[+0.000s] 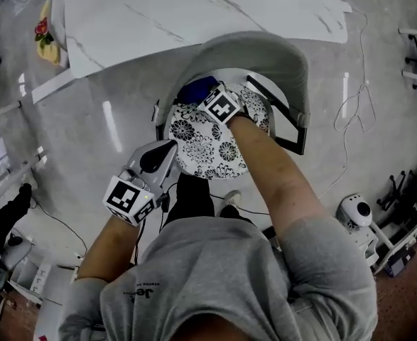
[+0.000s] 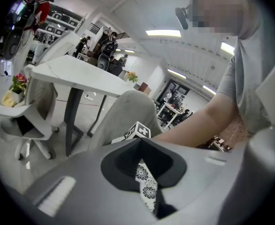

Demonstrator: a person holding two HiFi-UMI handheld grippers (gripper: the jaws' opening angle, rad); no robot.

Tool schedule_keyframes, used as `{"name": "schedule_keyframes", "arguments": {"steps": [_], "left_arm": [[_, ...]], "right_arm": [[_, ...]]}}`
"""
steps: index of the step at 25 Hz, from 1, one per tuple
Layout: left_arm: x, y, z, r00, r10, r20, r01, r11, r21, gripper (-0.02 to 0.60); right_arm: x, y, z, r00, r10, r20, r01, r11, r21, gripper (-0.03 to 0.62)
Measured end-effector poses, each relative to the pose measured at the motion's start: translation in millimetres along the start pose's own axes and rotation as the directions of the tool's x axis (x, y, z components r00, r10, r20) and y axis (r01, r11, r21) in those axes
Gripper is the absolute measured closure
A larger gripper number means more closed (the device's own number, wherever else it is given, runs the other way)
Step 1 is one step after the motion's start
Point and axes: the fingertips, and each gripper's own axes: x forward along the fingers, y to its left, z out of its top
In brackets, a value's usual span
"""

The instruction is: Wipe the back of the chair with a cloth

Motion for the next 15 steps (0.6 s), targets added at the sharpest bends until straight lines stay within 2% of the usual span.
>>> {"name": "schedule_keyframes", "arguments": {"steps": [3, 8, 12, 15], "left_arm": [[-22.6, 19.1, -11.7, 0.998, 0.058, 0.016, -0.057, 0.998, -0.038, 0.523], [-47.3, 30.9, -25.9, 0.993, 0.112, 0.032, -0.109, 0.991, -0.081, 0.523], [-45.8, 35.7, -28.1, 0.994, 0.105, 0.031, -0.102, 0.991, -0.091, 0.523], [-36.4, 34.4, -21.4, 0.996, 0.083, 0.022, -0.081, 0.994, -0.079, 0.523]], "right_arm": [[30.3, 12.2, 21.8, 1.0, 0.011, -0.007, -0.011, 0.999, -0.034, 0.537], [37.0, -6.0, 33.1, 0.996, -0.078, 0.034, 0.079, 0.997, -0.005, 0.536], [30.6, -32.2, 32.5, 0.987, -0.141, 0.081, 0.132, 0.985, 0.108, 0.535], [18.5, -56.7, 29.2, 0.971, -0.206, 0.122, 0.178, 0.961, 0.211, 0.534]]}}
